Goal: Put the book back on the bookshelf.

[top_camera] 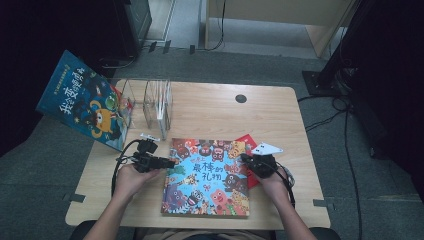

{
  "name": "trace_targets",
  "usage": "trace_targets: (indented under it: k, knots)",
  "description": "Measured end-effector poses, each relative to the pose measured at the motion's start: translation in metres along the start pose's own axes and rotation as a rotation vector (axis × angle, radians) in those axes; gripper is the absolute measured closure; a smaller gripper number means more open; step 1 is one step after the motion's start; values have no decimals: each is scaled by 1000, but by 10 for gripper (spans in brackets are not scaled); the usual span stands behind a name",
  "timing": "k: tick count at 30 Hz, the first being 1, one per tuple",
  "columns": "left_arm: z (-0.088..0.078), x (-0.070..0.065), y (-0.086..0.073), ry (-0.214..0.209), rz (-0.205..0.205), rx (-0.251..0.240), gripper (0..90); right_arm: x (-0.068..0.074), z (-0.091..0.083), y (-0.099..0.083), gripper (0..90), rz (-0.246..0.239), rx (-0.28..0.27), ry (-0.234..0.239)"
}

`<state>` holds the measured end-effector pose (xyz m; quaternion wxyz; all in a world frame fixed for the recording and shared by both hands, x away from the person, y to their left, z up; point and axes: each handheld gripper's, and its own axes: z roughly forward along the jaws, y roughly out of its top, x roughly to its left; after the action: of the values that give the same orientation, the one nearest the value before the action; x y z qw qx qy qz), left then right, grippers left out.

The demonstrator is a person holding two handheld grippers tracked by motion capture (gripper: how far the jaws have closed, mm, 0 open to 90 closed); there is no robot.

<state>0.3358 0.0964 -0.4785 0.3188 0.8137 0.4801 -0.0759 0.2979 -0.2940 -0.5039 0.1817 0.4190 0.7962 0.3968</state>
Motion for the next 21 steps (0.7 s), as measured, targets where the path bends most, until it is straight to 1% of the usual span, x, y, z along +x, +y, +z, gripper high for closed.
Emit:
trace_targets:
  k: [3, 6, 8, 9, 11, 12, 15, 19, 21]
  knots:
    - [2, -3, -1, 2, 6, -1, 626, -3, 1, 0, 900, 2, -3, -5]
    - [3, -6, 0, 7, 10, 2, 626, -7, 2, 0, 900, 20, -9, -5]
    - [4, -7, 1, 3, 1, -4, 627, -10, 2, 0, 900, 31, -14, -1]
    - [5, -7, 1, 0, 6, -1, 629, -11, 3, 1, 900, 33, -14, -3]
    - [6, -9, 1, -1, 2, -6, 630, -13, 4, 3, 900, 25, -7, -10]
    - [7, -10, 2, -4, 8, -5, 629, -15, 4, 3, 900, 26, -12, -16]
    - [9, -13, 1, -6, 17, -1, 628, -19, 5, 3, 900, 46, -11, -14]
    - [10, -15, 0, -21, 7, -4, 628, -23, 6, 4, 900, 46, -13, -18]
    - [11, -18, -2, -30, 10, -5, 628, -25, 7, 6, 900, 46, -11, -19]
